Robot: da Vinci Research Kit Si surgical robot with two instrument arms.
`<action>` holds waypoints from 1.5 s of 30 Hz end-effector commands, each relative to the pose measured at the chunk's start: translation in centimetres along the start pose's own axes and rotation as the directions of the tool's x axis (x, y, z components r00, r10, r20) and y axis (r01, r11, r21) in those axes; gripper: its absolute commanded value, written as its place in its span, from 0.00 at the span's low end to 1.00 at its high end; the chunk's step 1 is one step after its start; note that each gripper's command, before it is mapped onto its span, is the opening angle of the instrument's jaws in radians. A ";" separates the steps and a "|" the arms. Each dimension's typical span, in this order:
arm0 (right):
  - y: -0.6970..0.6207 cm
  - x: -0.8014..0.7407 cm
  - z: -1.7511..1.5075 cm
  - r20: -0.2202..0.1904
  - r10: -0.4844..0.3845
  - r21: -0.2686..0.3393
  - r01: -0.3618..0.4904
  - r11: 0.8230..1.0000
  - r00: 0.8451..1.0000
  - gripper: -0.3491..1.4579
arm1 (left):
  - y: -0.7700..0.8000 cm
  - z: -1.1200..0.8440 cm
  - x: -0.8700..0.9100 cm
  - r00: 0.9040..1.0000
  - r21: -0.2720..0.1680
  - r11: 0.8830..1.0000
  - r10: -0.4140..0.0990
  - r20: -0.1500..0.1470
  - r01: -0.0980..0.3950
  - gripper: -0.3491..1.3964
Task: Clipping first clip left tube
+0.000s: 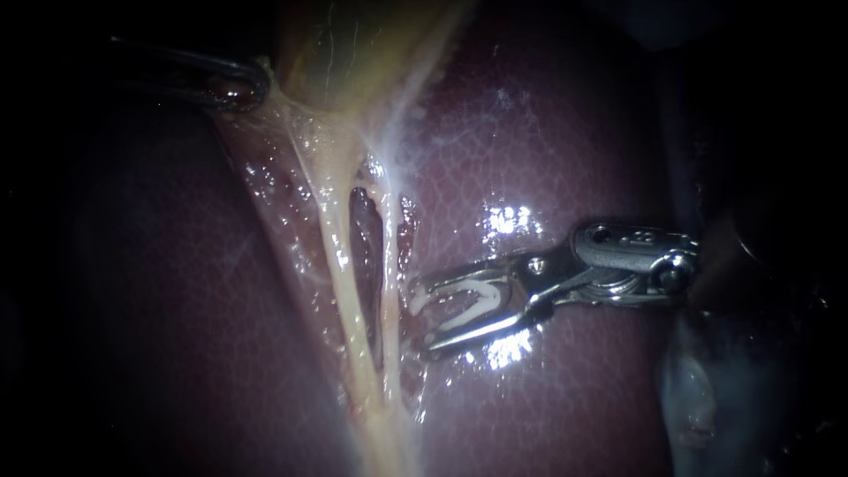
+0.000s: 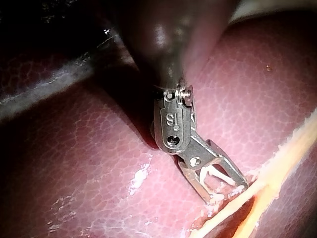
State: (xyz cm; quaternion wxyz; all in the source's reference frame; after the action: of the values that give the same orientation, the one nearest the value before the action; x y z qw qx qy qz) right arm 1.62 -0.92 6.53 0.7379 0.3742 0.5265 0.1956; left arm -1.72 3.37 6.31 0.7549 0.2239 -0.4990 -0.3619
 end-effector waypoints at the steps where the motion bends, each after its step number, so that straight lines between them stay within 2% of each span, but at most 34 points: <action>1: 0.00 0.00 0.00 0.000 0.000 0.000 0.000 1.000 1.000 0.39 | 0.00 0.00 0.00 1.000 0.000 1.000 0.000 0.000 0.000 0.00; 5: -0.04 0.00 -0.01 0.001 -0.001 0.002 0.001 1.000 1.000 0.38 | 0.00 0.00 0.00 1.000 0.000 1.000 0.000 0.000 0.000 0.00; 9: -0.17 0.04 -0.05 0.000 0.001 0.003 -0.001 1.000 1.000 0.38 | 0.00 0.00 0.00 1.000 0.000 1.000 0.000 0.000 0.000 0.00; 15: -0.50 0.32 -0.16 -0.014 0.013 -0.045 -0.014 0.999 1.000 0.40 | 0.00 0.00 0.00 1.000 0.000 1.000 0.000 0.000 0.000 0.00; 19: -0.73 0.55 -0.22 0.015 0.030 -0.101 -0.029 0.994 0.999 0.40 | 0.00 0.01 0.00 1.000 0.000 1.000 0.000 0.000 0.000 0.00; 22: -0.85 0.68 -0.24 0.034 0.046 -0.132 -0.041 0.990 0.998 0.40 | 0.01 0.01 0.00 1.000 0.002 1.000 0.000 -0.001 0.000 0.00; 25: -0.93 0.78 -0.23 0.028 0.061 -0.155 -0.056 0.986 0.998 0.40 | 0.01 0.02 0.00 1.000 0.002 1.000 0.000 0.000 0.000 0.00; 31: -0.92 0.82 -0.10 0.025 0.063 -0.164 -0.058 0.985 0.998 0.41 | 0.01 0.03 0.01 1.000 0.004 1.000 0.000 -0.001 0.000 0.00; 45: -0.80 0.58 0.21 0.037 0.067 -0.146 -0.061 0.987 0.997 0.43 | 0.01 0.05 0.02 1.000 0.006 1.000 0.001 -0.001 -0.001 0.00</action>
State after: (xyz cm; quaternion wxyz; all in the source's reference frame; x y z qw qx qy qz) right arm 1.95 -1.13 5.62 0.7669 0.3416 0.4824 0.2498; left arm -1.75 3.36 6.34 0.7548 0.2260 -0.4997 -0.3599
